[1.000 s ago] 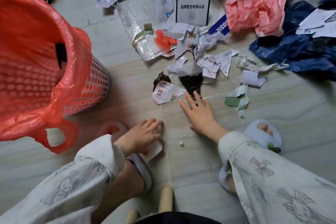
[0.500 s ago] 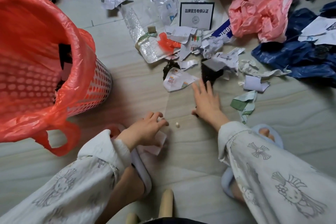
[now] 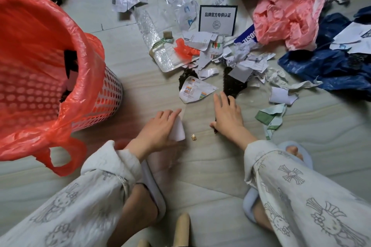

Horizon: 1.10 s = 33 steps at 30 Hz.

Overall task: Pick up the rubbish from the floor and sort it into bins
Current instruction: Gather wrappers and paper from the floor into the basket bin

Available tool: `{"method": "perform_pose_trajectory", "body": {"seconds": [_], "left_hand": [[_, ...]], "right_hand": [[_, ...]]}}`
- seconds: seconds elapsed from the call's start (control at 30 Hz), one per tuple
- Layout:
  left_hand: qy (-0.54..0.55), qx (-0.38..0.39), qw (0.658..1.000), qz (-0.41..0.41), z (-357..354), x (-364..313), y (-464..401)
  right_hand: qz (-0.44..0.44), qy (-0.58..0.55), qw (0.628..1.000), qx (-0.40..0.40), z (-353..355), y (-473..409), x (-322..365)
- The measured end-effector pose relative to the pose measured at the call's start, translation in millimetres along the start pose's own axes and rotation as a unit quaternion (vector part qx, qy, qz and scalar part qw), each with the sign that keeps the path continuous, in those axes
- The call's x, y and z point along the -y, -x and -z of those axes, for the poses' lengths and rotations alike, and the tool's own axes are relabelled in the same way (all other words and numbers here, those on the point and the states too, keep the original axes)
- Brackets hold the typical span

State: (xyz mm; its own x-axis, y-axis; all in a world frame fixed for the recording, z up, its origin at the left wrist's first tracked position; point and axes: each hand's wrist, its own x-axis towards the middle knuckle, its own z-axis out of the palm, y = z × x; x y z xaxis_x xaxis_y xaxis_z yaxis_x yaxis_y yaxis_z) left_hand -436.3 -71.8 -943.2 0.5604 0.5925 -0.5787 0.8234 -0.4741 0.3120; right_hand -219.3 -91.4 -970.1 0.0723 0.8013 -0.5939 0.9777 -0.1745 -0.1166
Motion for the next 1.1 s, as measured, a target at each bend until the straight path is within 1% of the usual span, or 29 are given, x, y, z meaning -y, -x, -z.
{"method": "perform_pose_trajectory", "body": {"seconds": [0.07,0.17,0.23,0.3,0.47,0.57,0.6,0.7,0.83,0.9,0.93,1.0,1.03,1.1], "left_hand": [[0.001,-0.003,1.000,0.000,6,-3,-8],[-0.007,0.005,1.000,0.014,8,-15,-19],[-0.012,0.004,1.000,0.028,7,-19,-25],[-0.011,0.008,0.999,0.042,6,-17,-28],[-0.007,0.049,0.998,0.045,9,-13,-35],[0.021,0.059,0.997,0.041,10,-13,-36],[0.028,0.056,0.997,0.045,10,-13,-35],[0.036,0.047,0.996,0.062,10,-12,-34],[0.017,0.060,0.996,0.065,13,-12,-39],[0.008,0.071,0.995,0.070,15,-13,-44],[0.005,0.073,0.995,0.074,16,-14,-46],[0.006,0.074,0.994,0.084,18,-17,-49],[0.007,0.074,0.993,0.087,18,-19,-50],[0.012,0.072,0.993,0.095,17,-21,-50]], "right_hand": [[0.020,-0.009,1.000,-0.017,3,-6,4],[0.079,-0.046,0.994,-0.051,8,-22,14],[0.111,-0.080,0.989,-0.048,14,-33,19],[0.115,-0.088,0.989,-0.043,21,-36,18],[0.108,0.002,0.991,-0.076,26,-25,0],[0.088,0.027,0.994,-0.052,31,-34,-5],[0.081,0.027,0.995,-0.051,33,-39,-4],[0.080,0.018,0.993,-0.083,36,-48,4],[0.130,0.008,0.988,-0.080,31,-43,13],[0.139,-0.003,0.986,-0.088,35,-41,10],[0.135,-0.019,0.985,-0.101,41,-41,6],[0.122,-0.096,0.973,-0.172,57,-42,-1],[0.105,-0.162,0.956,-0.220,69,-41,-4],[0.037,-0.299,0.909,-0.287,94,-39,-15]]}}
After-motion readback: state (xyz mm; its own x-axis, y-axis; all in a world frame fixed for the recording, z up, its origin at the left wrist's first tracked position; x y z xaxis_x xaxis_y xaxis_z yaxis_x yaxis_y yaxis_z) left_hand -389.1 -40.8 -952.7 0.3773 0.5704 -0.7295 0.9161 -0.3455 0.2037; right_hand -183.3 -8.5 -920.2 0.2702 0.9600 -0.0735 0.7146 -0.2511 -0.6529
